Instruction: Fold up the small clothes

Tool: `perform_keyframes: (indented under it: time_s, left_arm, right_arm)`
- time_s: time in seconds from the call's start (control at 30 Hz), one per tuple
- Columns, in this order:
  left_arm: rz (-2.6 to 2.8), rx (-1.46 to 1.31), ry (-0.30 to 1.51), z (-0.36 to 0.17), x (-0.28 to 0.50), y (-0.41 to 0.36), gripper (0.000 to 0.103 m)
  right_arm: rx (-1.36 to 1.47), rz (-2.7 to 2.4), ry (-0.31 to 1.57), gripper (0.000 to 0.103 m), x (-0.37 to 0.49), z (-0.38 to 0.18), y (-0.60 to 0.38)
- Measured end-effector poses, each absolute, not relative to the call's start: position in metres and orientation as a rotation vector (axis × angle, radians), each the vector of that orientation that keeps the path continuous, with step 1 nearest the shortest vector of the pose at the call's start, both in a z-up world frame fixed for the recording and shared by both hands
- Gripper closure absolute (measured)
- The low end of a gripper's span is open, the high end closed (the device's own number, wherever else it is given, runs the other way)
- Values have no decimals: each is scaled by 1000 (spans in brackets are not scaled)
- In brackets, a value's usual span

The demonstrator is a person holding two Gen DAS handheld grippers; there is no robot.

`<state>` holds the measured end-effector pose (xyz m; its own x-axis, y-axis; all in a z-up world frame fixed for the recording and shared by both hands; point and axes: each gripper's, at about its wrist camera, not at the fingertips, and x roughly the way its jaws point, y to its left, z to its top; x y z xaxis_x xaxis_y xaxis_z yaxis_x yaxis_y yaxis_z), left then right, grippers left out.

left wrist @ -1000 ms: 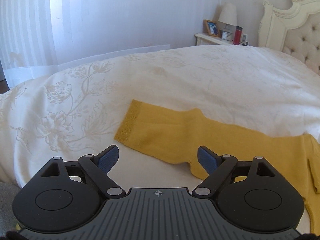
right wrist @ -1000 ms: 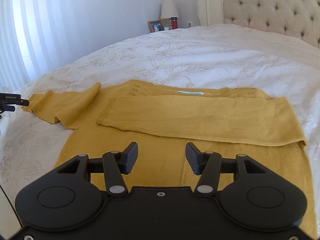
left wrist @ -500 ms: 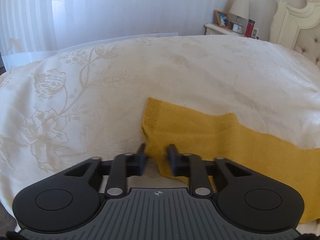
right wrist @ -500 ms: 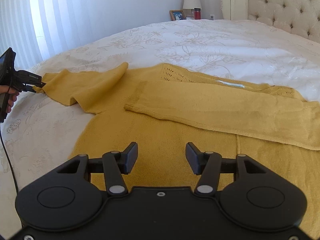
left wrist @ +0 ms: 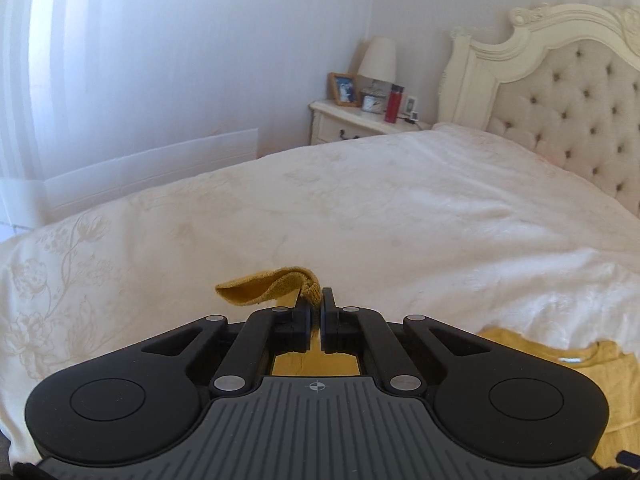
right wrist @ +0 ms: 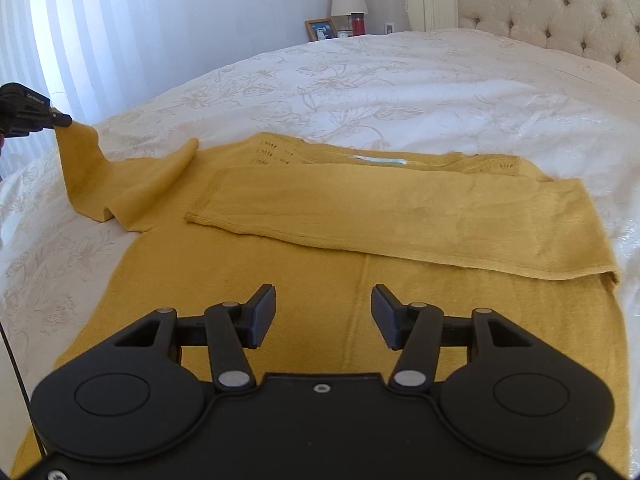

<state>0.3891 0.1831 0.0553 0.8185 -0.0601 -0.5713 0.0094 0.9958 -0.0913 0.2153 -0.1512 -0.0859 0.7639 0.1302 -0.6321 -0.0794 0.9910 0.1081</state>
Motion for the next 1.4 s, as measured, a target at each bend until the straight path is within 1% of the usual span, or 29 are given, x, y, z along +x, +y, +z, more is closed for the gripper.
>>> perform_keyframes:
  time_s: [0.2,0.37,0.47,0.7,0.9,0.93,0.97,1.0,1.03,1.1,1.23,1.4]
  left_arm:
    - [-210,-25,553,96,374,84,99]
    - [-348,-6,539,99,371,2,99]
    - [-413,-12,560,87,371,-41,99]
    - [-517,-35,634,40,369,-127,99]
    - [-574,16,713,-1,365,-173,97]
    - [-576,35,727,-6,364,-177,92]
    - [-573,52,736,-11,364,-179,84]
    - [-567,67,737,-15,361,-180,66]
    - [-568,77,726,-17,358,-179,57]
    - [-587,104,692,-18,347,-177,55]
    - [-589,140,628,-14,325,-157,43]
    - [-466,180,585,-27,297,-109,40]
  right_arm:
    - [77,3,691,43,204,-83,-209]
    - [42,-51,719,44,203,-81,-236]
    - [19,-78,701,44,201,-72,-249]
    - [96,-110,700,44,200,-65,-281]
    - [210,-167,718,44,201,-66,-317]
    - [221,-173,720,44,201,-67,-321]
    - [221,-173,720,44,201,-67,-321]
    - [230,-179,725,44,201,-68,-325]
    - [238,-186,729,44,202,-70,-328]
    - [259,-201,742,44,202,-75,-335]
    - [271,-204,734,44,203,-77,-338]
    - [259,-191,707,44,201,-79,-333]
